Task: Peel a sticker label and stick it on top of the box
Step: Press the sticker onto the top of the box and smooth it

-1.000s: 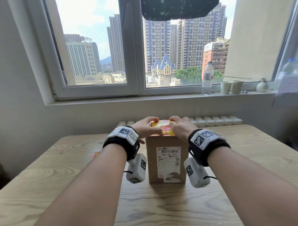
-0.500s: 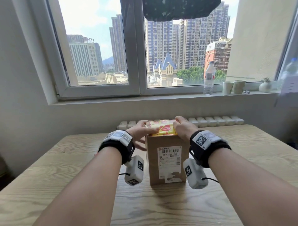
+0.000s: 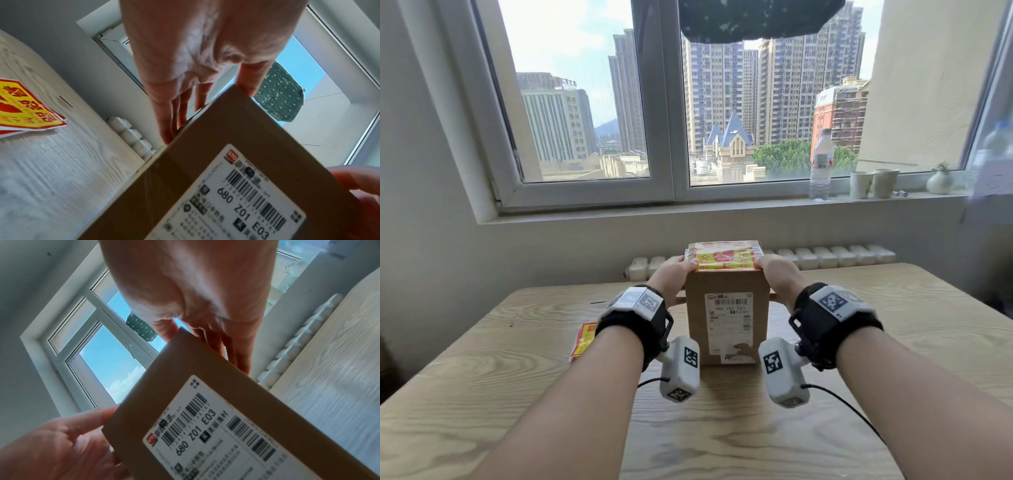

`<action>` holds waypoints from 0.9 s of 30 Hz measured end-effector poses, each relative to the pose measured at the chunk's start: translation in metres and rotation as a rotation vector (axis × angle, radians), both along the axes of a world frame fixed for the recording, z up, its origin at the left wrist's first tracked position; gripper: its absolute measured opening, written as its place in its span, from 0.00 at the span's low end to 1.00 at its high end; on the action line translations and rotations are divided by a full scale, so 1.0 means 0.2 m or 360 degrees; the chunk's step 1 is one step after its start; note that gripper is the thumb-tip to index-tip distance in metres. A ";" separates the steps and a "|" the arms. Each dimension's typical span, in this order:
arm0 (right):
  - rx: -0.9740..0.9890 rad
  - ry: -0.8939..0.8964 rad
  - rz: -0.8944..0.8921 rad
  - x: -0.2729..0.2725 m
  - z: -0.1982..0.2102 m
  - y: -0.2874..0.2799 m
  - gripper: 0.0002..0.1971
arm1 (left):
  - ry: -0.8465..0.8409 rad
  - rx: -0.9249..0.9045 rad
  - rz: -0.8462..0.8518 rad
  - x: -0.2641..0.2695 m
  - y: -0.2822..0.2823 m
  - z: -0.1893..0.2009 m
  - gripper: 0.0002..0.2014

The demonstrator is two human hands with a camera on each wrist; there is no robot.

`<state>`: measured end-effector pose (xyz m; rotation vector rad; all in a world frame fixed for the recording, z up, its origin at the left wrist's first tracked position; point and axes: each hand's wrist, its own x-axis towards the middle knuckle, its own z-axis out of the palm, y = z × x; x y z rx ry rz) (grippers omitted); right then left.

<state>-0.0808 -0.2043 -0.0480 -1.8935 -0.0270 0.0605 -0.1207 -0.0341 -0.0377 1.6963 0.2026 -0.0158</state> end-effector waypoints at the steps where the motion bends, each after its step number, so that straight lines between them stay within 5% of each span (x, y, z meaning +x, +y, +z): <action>1: -0.0019 -0.0016 -0.0009 0.03 0.00 0.00 0.22 | -0.0004 0.0002 0.0002 0.03 0.00 0.01 0.18; 7: -0.0026 0.0004 -0.0013 0.33 -0.07 0.01 0.25 | -0.0025 0.0036 0.0035 0.24 0.02 -0.01 0.18; 10: -0.0042 -0.0042 0.0004 0.29 -0.02 0.03 0.17 | -0.0019 0.0044 0.0052 0.32 0.03 -0.04 0.18; 17: -0.0049 -0.0155 -0.0013 0.30 -0.06 0.03 0.24 | -0.0024 0.0080 0.0133 0.36 0.07 -0.10 0.26; 22: -0.0402 -0.0159 0.0026 0.20 -0.01 0.00 0.33 | -0.0126 0.0506 0.0046 0.28 0.08 -0.03 0.36; 25: -0.0731 -0.0243 0.0023 0.11 0.07 -0.04 0.34 | -0.0183 0.0620 0.0060 0.31 0.13 -0.01 0.53; 27: -0.0911 -0.0305 0.0055 0.03 0.14 -0.06 0.33 | -0.0202 0.0751 0.0007 0.28 0.13 0.04 0.53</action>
